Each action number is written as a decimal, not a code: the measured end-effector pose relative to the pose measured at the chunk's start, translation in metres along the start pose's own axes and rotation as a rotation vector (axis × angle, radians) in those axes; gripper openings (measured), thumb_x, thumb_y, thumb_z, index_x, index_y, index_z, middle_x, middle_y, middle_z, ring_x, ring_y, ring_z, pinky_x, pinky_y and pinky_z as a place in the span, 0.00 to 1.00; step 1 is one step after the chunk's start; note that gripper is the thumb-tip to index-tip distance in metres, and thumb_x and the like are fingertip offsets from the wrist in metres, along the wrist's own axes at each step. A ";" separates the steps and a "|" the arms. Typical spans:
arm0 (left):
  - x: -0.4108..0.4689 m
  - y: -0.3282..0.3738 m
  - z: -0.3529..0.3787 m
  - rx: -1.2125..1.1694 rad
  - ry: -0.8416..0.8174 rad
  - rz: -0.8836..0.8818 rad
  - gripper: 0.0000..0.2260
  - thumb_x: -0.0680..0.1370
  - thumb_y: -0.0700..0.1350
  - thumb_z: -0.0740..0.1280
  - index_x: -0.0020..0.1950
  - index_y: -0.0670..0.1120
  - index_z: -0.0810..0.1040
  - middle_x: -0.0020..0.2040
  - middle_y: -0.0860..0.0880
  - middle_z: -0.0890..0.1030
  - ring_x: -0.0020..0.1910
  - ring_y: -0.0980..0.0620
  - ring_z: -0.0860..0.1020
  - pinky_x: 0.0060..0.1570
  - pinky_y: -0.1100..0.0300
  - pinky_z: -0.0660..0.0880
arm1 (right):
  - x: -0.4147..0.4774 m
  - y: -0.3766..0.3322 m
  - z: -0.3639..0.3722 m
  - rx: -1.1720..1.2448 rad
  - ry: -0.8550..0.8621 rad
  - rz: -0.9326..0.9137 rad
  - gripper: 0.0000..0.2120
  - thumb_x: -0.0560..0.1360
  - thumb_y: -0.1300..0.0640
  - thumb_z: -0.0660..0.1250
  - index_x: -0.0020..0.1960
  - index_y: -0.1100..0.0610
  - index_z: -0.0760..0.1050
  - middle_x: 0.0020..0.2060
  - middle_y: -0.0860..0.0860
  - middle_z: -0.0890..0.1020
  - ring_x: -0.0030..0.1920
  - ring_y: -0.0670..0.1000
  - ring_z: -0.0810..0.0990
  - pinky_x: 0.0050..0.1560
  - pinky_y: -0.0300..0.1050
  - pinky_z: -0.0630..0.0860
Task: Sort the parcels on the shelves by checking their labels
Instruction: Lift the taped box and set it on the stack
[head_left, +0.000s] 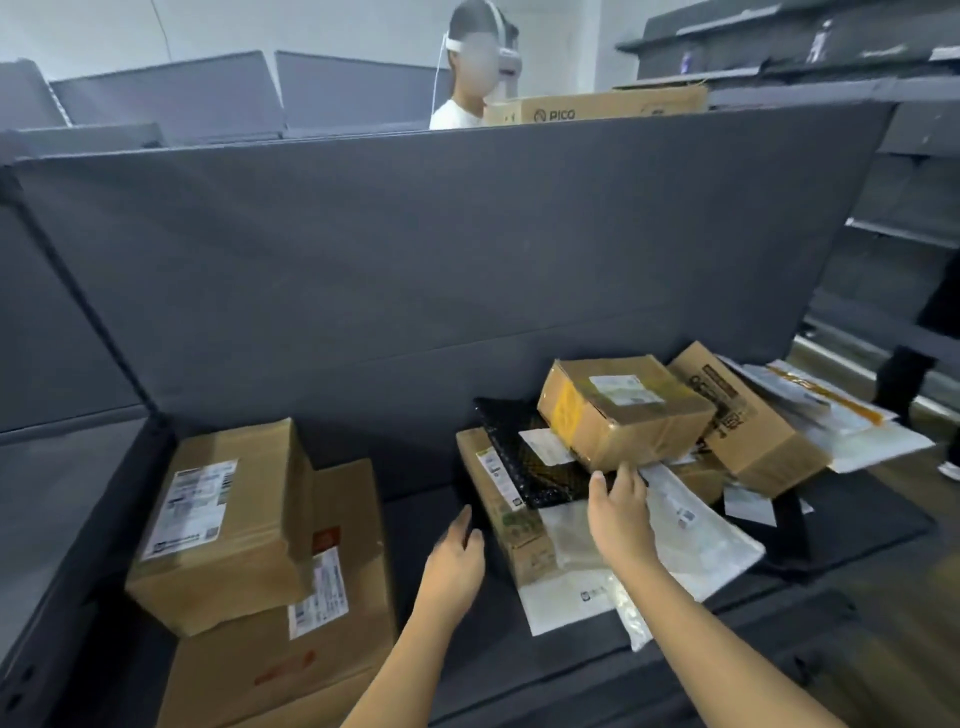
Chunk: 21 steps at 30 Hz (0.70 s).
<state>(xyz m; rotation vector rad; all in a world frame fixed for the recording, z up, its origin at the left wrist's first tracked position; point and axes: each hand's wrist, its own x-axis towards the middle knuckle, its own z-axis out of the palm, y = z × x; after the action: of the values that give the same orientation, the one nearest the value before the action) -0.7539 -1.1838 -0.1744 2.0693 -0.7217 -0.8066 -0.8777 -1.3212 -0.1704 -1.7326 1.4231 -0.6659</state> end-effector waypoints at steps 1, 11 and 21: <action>0.009 0.008 -0.002 0.002 0.008 0.030 0.21 0.83 0.49 0.51 0.77 0.53 0.57 0.76 0.48 0.62 0.70 0.48 0.68 0.62 0.60 0.67 | 0.007 -0.006 0.002 0.025 0.023 0.009 0.28 0.82 0.48 0.51 0.77 0.60 0.51 0.77 0.57 0.53 0.76 0.58 0.54 0.72 0.56 0.57; 0.109 0.077 -0.017 -0.018 0.002 0.194 0.22 0.82 0.51 0.53 0.77 0.56 0.58 0.77 0.50 0.60 0.74 0.47 0.62 0.69 0.55 0.65 | 0.074 -0.032 -0.008 0.245 0.183 0.232 0.30 0.82 0.48 0.51 0.77 0.62 0.46 0.77 0.59 0.48 0.76 0.61 0.53 0.71 0.56 0.57; 0.152 0.133 0.020 -0.080 -0.108 0.244 0.23 0.83 0.49 0.54 0.77 0.50 0.56 0.77 0.51 0.59 0.76 0.51 0.56 0.72 0.56 0.53 | 0.110 -0.013 -0.016 0.598 0.142 0.402 0.33 0.80 0.44 0.55 0.78 0.55 0.46 0.77 0.58 0.52 0.75 0.60 0.55 0.72 0.55 0.55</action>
<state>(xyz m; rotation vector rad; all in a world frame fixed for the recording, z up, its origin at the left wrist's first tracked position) -0.7005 -1.3722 -0.1199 1.8339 -0.9648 -0.7986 -0.8568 -1.4311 -0.1594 -0.9225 1.4218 -0.8867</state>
